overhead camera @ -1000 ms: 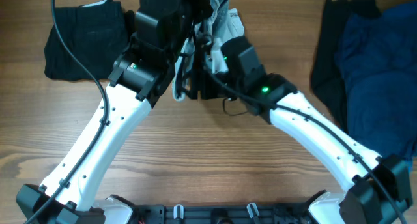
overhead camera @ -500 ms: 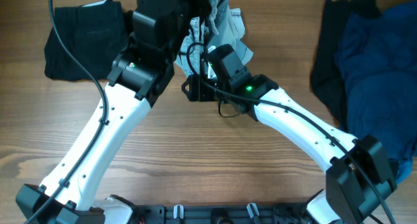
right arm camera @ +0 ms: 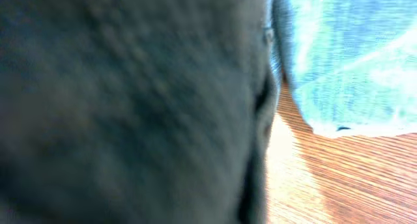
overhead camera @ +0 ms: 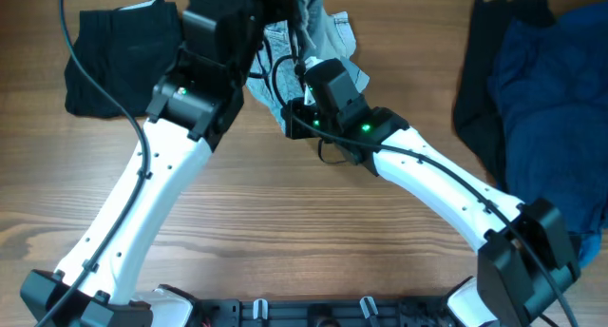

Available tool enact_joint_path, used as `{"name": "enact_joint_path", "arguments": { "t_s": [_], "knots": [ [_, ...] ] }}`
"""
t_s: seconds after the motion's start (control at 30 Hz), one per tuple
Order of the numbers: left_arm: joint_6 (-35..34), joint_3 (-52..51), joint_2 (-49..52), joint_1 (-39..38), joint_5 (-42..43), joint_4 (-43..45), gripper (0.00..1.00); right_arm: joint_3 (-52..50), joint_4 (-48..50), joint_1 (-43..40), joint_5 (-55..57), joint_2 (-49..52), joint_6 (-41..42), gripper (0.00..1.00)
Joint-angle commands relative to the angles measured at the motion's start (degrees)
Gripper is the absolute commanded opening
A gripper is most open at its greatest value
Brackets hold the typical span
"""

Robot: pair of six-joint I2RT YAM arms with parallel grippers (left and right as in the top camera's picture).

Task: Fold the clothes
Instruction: 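Hold both waist corners and lift the shorts, spreading them apart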

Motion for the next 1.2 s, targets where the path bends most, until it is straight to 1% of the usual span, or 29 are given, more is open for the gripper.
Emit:
{"name": "enact_joint_path", "arguments": {
  "t_s": [0.0,0.07,0.1,0.17,0.27,0.37,0.43,0.57,0.63,0.73,0.87,0.93,1.0,1.1,1.17],
  "knots": [
    [1.31,1.79,-1.75,3.72,-1.25,0.26,0.04,0.66,-2.58,-1.66,4.02,-6.4,-1.79,0.04],
    [1.36,1.79,-2.21,5.25,-1.27,-1.42,0.04,0.66,-4.17,-3.06,4.46,-9.55,-3.23,0.04],
    [2.69,1.79,-2.6,5.99,-1.22,-2.54,0.04,0.66,-5.11,-4.07,4.81,-11.28,-3.54,0.04],
    [6.67,1.79,-3.45,6.75,-1.25,-5.05,0.04,0.66,-6.45,-6.88,4.81,-14.82,-6.03,0.04],
    [14.14,1.79,-6.1,6.82,-2.03,-7.72,0.04,0.9,-6.36,-13.51,4.79,-20.85,-11.91,0.04],
    [17.94,1.79,-9.99,6.84,-3.48,-8.24,0.04,2.73,-5.55,-18.82,3.82,-25.75,-18.47,0.04],
    [18.51,1.79,-13.38,6.84,-4.94,-8.17,0.04,5.9,-5.79,-21.35,0.22,-28.37,-26.34,0.04],
    [20.5,1.79,-21.22,6.84,-5.31,-8.0,0.04,12.37,-6.99,-22.75,-0.2,-32.94,-34.21,0.04],
    [20.63,1.79,-25.88,6.84,-5.31,-8.74,0.04,16.26,-10.1,-22.75,-1.16,-34.45,-36.06,0.04],
    [20.61,1.79,-32.83,6.82,-5.25,-11.93,0.04,20.39,-17.03,-22.75,-1.07,-35.85,-36.06,0.04],
    [20.31,1.79,-38.53,6.82,-4.61,-18.01,0.04,22.03,-21.73,-22.75,-1.09,-36.24,-36.04,0.04],
    [19.1,1.77,-38.75,6.82,-4.42,-21.86,0.04,22.01,-23.15,-22.75,-1.14,-35.43,-35.93,0.04],
    [19.06,1.77,-35.74,6.82,-3.04,-26.14,0.04,22.01,-23.63,-22.75,-1.79,-32.87,-35.98,0.05],
    [19.12,1.77,-29.92,6.84,-2.05,-27.78,0.04,22.03,-23.37,-22.75,-1.7,-29.07,-36.39,0.04],
    [19.26,1.77,-25.73,6.88,-2.34,-27.02,0.04,22.01,-22.77,-22.75,-0.98,-26.45,-37.55,0.04]
  ]
}}
